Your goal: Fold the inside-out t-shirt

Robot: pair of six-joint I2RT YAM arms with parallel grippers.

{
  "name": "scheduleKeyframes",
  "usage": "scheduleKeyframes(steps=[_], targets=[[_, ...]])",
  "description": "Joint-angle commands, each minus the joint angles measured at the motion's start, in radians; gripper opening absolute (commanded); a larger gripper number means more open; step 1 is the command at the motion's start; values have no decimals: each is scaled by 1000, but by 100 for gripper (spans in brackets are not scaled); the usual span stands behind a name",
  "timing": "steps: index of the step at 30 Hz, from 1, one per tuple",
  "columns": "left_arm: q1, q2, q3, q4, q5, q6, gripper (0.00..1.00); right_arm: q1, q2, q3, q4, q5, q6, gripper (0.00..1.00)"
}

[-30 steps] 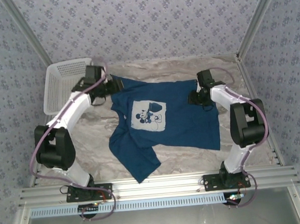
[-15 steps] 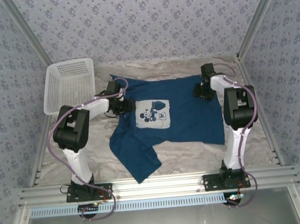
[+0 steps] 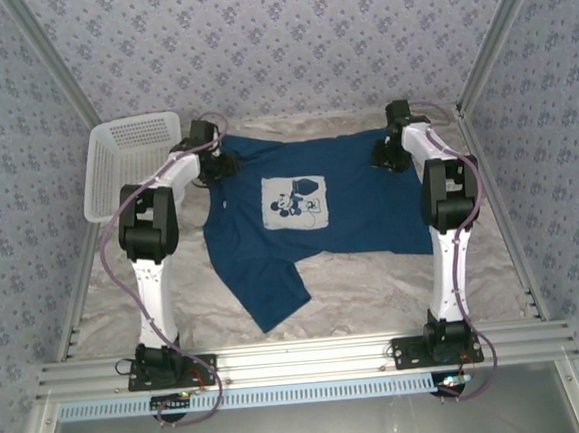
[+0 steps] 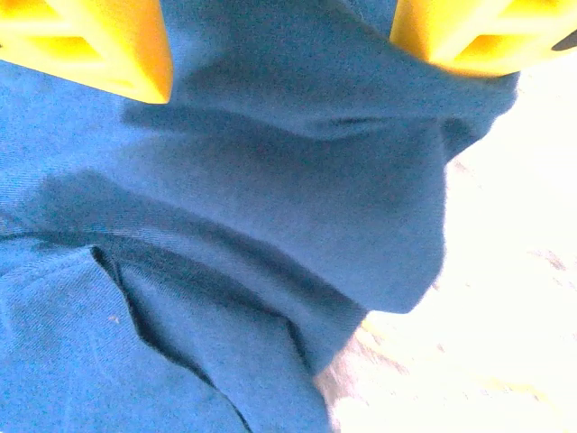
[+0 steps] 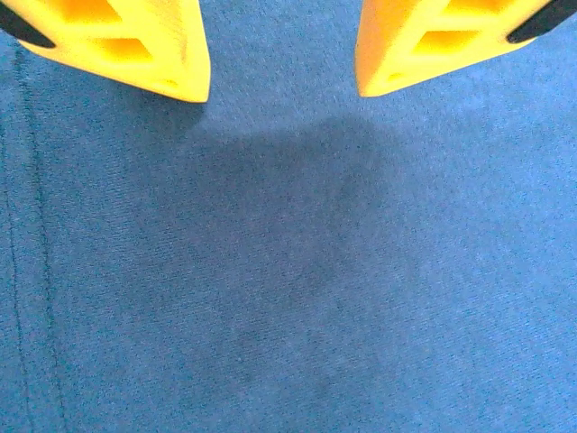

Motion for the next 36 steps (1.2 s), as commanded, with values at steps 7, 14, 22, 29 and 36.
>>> scheduleKeyframes(steps=[7,14,22,29,36], targets=[[-35,-314,-203,34,73,-18,65,40,-402,-408,91,-51,-13,51],[-188,-607,-662,157,65,-90,65,83,-613,-773,199,-59,40,52],[-187,-464,-682,168,48,-88,65,82,-457,-724,202,-85,56,51],[-110,-293,-578,132,57,-57,65,84,-343,-643,216,-83,70,50],[-30,-211,-409,78,39,-24,65,91,-214,-441,170,-121,67,50]])
